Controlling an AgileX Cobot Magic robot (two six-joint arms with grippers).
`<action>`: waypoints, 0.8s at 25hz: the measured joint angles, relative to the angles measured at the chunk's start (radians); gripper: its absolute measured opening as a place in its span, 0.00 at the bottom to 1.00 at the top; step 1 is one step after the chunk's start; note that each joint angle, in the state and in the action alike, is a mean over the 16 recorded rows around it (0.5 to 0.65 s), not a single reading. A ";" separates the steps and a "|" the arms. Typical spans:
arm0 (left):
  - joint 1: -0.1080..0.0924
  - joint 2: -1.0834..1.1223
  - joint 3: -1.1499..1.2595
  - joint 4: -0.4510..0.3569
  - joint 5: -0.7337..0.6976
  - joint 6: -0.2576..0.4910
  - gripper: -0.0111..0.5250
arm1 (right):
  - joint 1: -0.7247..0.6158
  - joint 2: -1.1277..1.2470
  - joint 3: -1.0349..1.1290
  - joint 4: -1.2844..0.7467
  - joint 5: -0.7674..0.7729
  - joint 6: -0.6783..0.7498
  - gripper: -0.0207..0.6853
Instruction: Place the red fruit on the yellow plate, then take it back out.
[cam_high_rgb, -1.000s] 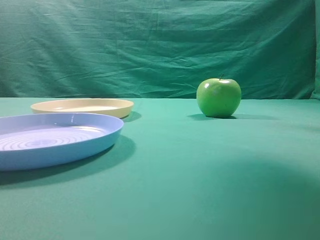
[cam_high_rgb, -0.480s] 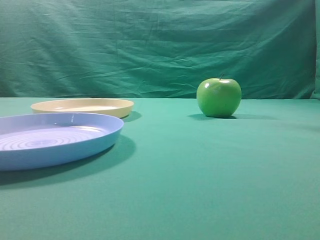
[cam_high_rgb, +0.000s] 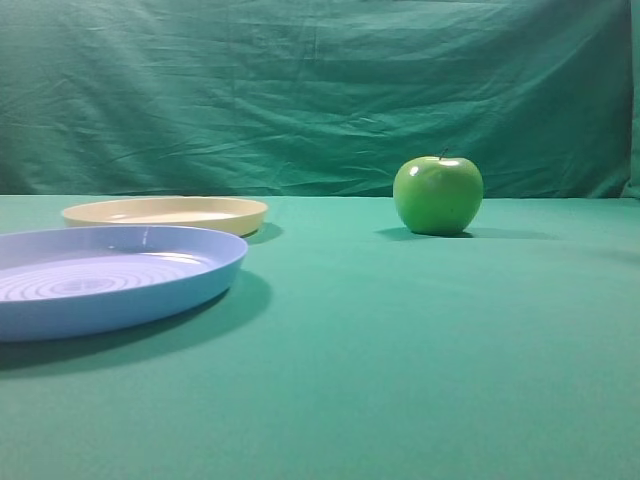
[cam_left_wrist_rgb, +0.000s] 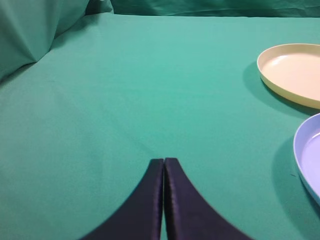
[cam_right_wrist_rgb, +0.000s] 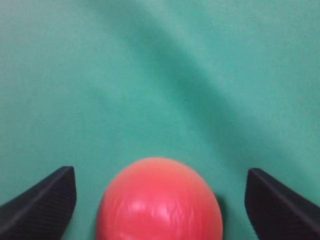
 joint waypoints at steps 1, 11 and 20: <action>0.000 0.000 0.000 0.000 0.000 0.000 0.02 | 0.000 -0.002 -0.011 0.000 0.016 0.000 0.80; 0.000 0.000 0.000 0.000 0.000 0.000 0.02 | 0.000 -0.135 -0.169 0.001 0.252 0.016 0.64; 0.000 0.000 0.000 0.000 0.000 0.000 0.02 | 0.000 -0.402 -0.238 0.001 0.407 0.028 0.18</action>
